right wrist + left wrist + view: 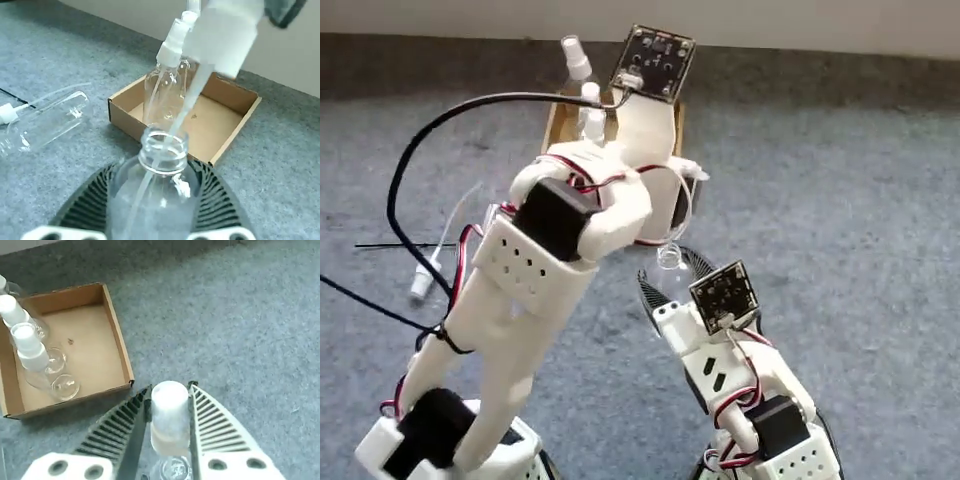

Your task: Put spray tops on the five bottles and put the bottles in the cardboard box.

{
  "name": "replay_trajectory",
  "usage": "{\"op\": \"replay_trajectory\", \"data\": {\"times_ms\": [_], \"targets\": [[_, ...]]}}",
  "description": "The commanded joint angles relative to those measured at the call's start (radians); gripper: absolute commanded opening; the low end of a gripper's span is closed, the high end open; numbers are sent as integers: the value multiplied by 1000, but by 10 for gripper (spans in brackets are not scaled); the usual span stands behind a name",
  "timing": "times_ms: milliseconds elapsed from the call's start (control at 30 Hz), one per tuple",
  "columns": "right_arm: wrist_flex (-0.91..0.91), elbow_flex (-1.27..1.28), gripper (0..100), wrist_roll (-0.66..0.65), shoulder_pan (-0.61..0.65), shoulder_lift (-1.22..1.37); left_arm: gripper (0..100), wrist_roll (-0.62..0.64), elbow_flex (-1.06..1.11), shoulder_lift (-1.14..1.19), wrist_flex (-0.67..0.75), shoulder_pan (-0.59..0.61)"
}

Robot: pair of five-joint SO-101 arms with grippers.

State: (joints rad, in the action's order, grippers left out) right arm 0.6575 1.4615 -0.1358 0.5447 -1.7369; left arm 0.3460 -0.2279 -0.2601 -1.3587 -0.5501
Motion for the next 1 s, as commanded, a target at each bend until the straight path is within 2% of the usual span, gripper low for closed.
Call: {"op": "replay_trajectory", "data": {"times_ms": [0, 200, 300, 367, 500, 633, 800, 967], "targets": [[-76, -7, 5, 15, 1, -10, 88, 8, 128, -151, 46, -28], [-91, -13, 5, 17, 2, -10, 92, 3, 394, -282, 178, -24], [-91, -13, 5, 11, 2, -10, 152, 2, 467, -355, 199, -22], [-91, -13, 5, 11, 2, -10, 181, -6, 489, -407, 196, -22], [-93, -13, 5, 9, 2, -10, 171, -95, 489, -495, 203, -18], [-96, -15, 5, 9, 2, -10, 171, -103, 447, -547, 236, 61], [-96, -15, 5, 9, 2, -10, 171, -109, 438, -522, 261, 133], [-96, -15, 5, 9, 2, -10, 171, -167, 486, -453, 261, 107]]}}
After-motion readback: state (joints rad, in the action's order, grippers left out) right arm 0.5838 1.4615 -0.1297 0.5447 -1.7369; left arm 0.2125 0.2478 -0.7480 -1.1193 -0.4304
